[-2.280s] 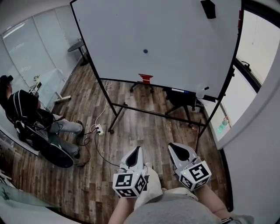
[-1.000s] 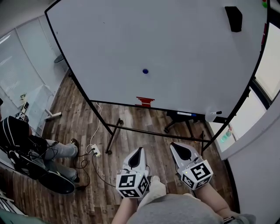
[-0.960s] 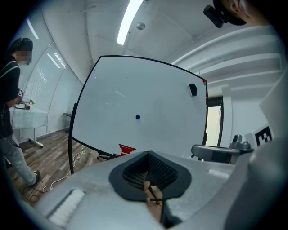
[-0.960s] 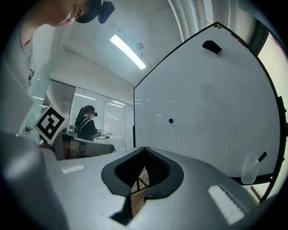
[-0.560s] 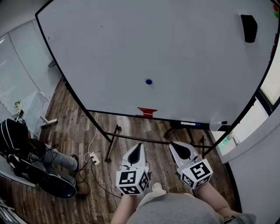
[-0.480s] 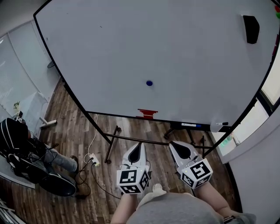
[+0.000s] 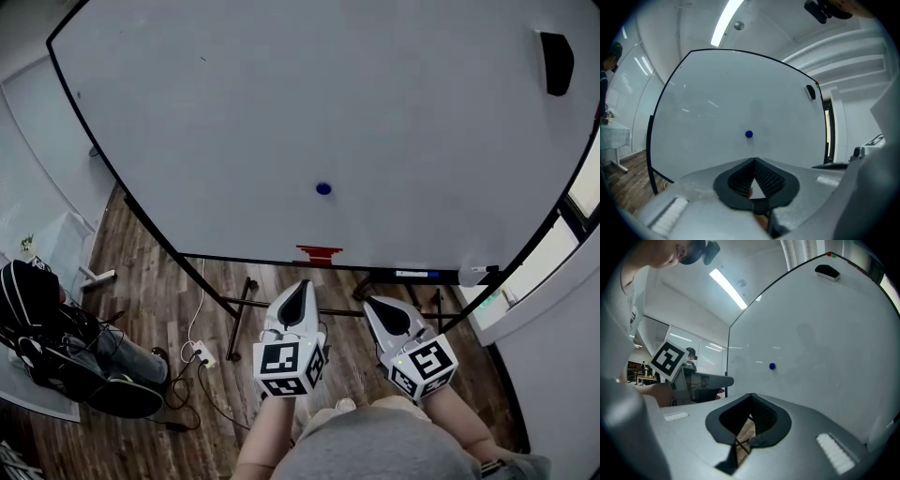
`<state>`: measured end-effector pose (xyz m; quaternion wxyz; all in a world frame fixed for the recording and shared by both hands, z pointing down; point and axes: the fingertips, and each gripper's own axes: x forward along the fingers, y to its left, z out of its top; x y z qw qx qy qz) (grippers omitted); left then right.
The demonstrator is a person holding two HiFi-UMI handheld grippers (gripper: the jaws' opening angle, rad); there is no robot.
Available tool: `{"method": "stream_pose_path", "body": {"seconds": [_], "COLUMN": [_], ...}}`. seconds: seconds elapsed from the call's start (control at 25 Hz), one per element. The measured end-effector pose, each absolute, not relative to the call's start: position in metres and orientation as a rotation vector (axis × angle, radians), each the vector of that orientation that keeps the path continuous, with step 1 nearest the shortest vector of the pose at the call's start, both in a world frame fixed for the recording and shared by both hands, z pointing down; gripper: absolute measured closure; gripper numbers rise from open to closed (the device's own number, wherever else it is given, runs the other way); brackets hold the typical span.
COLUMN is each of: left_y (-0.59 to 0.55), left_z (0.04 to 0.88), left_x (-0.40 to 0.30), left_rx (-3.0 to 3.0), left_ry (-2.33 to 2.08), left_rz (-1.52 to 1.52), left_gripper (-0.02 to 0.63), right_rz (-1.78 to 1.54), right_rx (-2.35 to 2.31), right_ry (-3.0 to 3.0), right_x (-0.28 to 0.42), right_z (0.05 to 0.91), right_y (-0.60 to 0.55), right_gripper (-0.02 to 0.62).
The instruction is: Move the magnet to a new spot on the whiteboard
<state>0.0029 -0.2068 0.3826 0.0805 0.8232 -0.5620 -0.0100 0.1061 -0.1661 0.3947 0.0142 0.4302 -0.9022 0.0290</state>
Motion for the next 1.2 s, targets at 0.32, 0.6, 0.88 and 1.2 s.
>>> {"method": "stream_pose_path", "body": {"seconds": [0.32,0.6,0.88,1.2], "left_y": [-0.255,-0.292,-0.324,-0.35], "left_z": [0.365,0.351,0.341,0.335], "left_x": [0.012,0.025,0.038,0.052], "left_rx": [2.517,2.551,2.578,2.604], "left_ry": [-1.667,-1.656,-1.672,-1.683], "left_rz": [-0.047,-0.041,-0.046,-0.043], "left_gripper": [0.601,0.601,0.59,0.499], "right_rz": [0.098,0.077,0.072,0.081], "right_rx": [1.376,1.358,1.364,1.351], "right_ry": [-2.766,-2.756,-2.765,-2.779], "right_x": [0.108,0.111,0.122,0.131], "right_z": [0.402,0.404,0.403,0.404], "right_y": [-0.182,-0.202,-0.227,-0.251], "right_gripper": [0.597,0.597,0.597,0.597]}}
